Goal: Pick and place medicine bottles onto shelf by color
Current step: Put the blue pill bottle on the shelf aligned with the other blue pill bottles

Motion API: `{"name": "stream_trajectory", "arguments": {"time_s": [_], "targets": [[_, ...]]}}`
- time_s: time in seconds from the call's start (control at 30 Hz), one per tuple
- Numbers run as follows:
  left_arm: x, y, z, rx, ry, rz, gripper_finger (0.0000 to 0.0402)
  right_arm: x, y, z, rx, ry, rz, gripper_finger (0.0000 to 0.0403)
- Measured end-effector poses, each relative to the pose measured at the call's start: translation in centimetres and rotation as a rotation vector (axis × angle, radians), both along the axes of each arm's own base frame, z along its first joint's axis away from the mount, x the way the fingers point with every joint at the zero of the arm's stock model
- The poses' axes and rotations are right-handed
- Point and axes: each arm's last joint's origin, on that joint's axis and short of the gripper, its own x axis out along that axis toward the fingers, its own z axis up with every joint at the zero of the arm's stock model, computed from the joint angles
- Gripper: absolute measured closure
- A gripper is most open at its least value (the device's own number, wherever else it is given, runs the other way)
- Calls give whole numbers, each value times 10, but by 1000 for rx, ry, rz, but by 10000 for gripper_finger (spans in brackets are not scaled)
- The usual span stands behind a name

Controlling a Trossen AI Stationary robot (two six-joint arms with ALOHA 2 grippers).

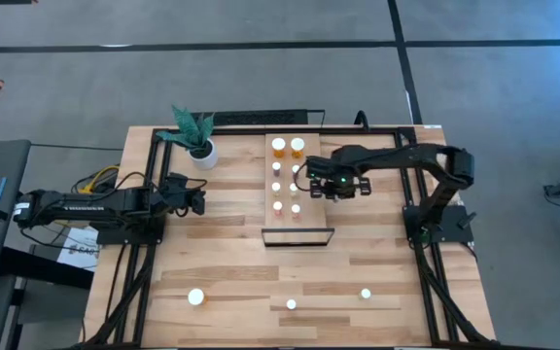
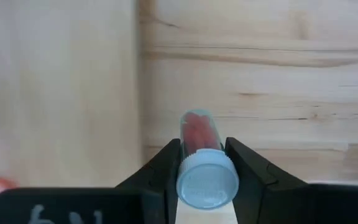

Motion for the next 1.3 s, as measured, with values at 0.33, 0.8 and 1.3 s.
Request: {"name": "stream_trajectory", "arguments": {"time_s": [0.33, 0.8, 1.3], "targets": [[0, 0, 0, 0, 0, 0, 310, 10, -20, 21, -25, -57, 27, 274], [0, 0, 0, 0, 0, 0, 310, 17, -26, 35, -97, -101, 101, 280], [0, 0, 0, 0, 0, 0, 310, 47, -34, 21, -88, -48, 203, 280]]}}
